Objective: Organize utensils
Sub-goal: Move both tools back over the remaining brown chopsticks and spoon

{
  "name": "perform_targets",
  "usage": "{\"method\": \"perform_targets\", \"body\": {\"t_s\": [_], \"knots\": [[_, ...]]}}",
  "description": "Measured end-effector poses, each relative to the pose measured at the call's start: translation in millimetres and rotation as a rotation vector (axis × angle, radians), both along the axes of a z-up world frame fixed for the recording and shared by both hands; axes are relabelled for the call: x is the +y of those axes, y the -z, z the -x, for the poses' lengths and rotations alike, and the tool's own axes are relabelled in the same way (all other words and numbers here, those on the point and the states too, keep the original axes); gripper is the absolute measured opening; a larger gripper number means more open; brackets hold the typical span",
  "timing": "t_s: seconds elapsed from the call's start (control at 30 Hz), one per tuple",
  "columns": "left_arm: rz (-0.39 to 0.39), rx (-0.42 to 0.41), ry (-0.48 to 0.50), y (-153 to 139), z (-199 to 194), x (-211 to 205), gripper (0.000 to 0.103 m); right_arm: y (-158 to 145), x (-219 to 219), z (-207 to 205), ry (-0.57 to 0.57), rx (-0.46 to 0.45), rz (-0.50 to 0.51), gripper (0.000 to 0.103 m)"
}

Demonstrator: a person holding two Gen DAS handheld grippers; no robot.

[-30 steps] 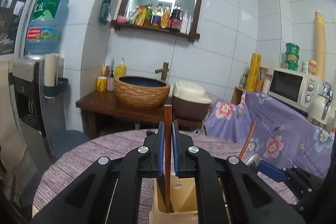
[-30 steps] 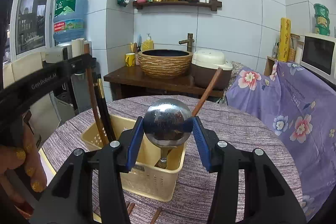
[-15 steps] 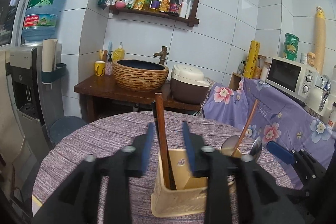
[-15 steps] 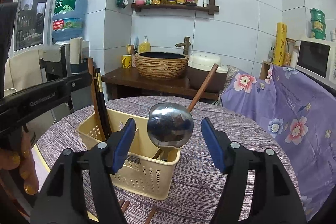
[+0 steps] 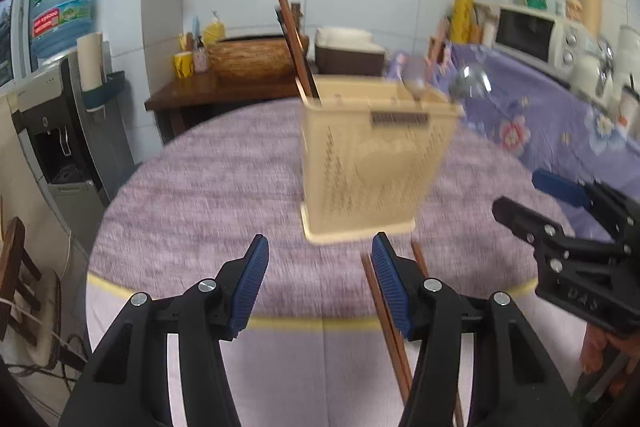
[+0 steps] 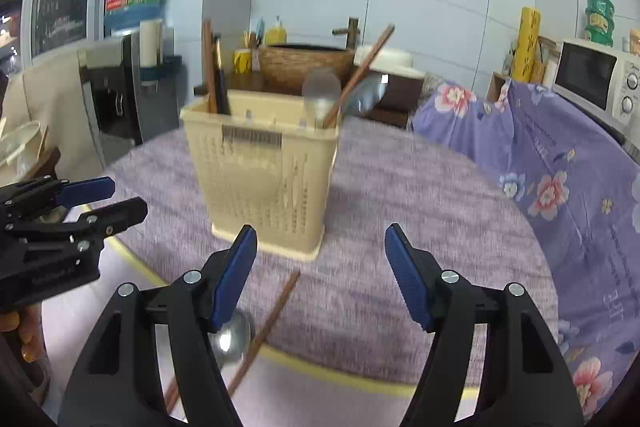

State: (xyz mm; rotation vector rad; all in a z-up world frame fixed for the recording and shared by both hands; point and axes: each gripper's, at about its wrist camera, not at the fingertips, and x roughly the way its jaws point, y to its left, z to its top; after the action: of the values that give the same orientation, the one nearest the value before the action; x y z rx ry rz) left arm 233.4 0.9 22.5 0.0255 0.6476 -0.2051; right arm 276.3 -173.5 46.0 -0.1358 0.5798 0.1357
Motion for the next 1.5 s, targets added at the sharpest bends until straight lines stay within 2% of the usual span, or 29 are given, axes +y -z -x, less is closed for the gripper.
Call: {"method": "perform_targets", "body": {"t_s": [0.07,0.17,0.27,0.5,0.87,1.0,1.17,1.4,1.5], "knots": [[-0.01,0.044,0.01,16.2,10.4,-2.5,0.054,15.6,-4.1,8.5,0.008,0.039,-0.01,0.067],[0.014,0.103,0.024,35.4,23.1,-3.8,0.05,36.0,-12.5,20.6,0.03,0.091,-0.036,0.067],[0.026,0.147,0.038,50.3,31.6,-8.4,0.048,51.1,-17.0,32.1,0.05,0.111,-0.027,0.067],[0.025,0.209,0.075,70.6,42.1,-25.3,0.043,66.3,-25.6,41.1,0.065,0.146,-0.052,0.067],[-0.024,0.217,0.058,73.8,41.5,-32.3,0.036,67.6,-23.2,42.3,0.062,0.164,-0.051,0.067],[-0.05,0.216,0.007,73.6,38.9,-20.5,0.036,69.5,-20.2,40.3,0.042,0.195,-0.076,0.067],[0.004,0.221,-0.042,73.1,36.0,1.3,0.036,73.1,-4.3,37.1,-0.014,0.22,-0.1,0.067],[0.033,0.208,0.02,66.6,36.7,-16.5,0.036,71.3,5.6,23.2,-0.019,0.229,-0.118,0.067],[0.017,0.214,0.041,70.9,35.2,-27.5,0.035,77.5,5.6,20.9,-0.001,0.259,-0.108,0.067]]}}
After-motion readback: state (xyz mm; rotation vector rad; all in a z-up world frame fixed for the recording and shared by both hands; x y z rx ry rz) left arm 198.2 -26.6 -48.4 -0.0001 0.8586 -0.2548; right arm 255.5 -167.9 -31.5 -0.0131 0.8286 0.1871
